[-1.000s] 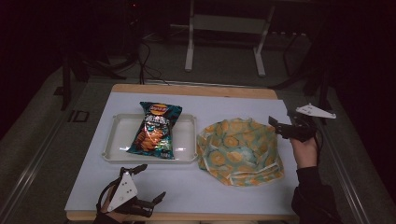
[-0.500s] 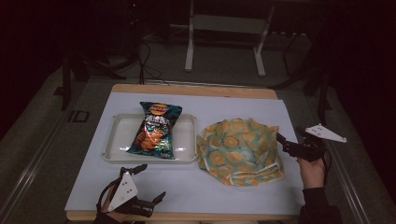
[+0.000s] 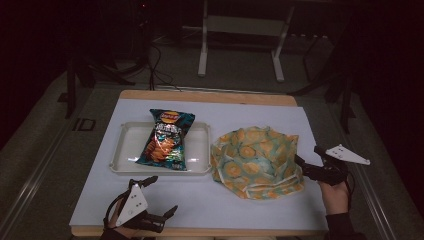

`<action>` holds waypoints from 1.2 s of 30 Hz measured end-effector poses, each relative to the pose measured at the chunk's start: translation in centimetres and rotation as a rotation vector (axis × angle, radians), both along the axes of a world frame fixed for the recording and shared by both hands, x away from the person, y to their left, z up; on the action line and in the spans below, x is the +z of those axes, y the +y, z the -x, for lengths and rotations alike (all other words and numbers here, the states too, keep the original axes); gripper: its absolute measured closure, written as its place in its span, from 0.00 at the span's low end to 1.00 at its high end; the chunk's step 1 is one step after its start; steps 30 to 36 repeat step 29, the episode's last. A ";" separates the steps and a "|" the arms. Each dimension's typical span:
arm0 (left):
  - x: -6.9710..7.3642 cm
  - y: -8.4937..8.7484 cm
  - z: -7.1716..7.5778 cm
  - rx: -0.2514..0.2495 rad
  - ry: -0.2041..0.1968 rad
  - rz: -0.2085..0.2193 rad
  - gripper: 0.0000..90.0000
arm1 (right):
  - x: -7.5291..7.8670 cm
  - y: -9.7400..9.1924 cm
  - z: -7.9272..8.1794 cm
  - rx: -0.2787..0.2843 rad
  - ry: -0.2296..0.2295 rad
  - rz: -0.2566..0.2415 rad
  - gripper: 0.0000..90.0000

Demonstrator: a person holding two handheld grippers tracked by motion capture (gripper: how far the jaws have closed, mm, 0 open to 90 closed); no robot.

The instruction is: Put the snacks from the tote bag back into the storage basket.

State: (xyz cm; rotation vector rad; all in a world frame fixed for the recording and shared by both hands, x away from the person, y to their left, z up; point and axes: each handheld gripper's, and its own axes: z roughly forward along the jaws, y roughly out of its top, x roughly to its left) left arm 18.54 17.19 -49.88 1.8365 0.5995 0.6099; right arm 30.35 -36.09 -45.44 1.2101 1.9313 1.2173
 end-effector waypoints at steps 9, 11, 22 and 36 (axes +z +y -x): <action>0.0 0.0 0.1 -0.007 0.000 -0.004 0.00 | -0.8 0.3 0.5 0.022 -0.003 0.013 0.16; 0.0 0.0 0.1 -0.008 0.000 -0.004 0.00 | -0.9 0.5 0.5 0.026 -0.003 0.021 0.16; 0.0 0.0 0.1 -0.011 0.001 -0.007 0.00 | -1.7 0.7 0.3 0.036 0.001 0.044 0.16; 0.0 0.0 0.1 -0.013 0.003 -0.007 0.00 | -1.7 0.6 0.3 0.036 0.002 0.034 0.16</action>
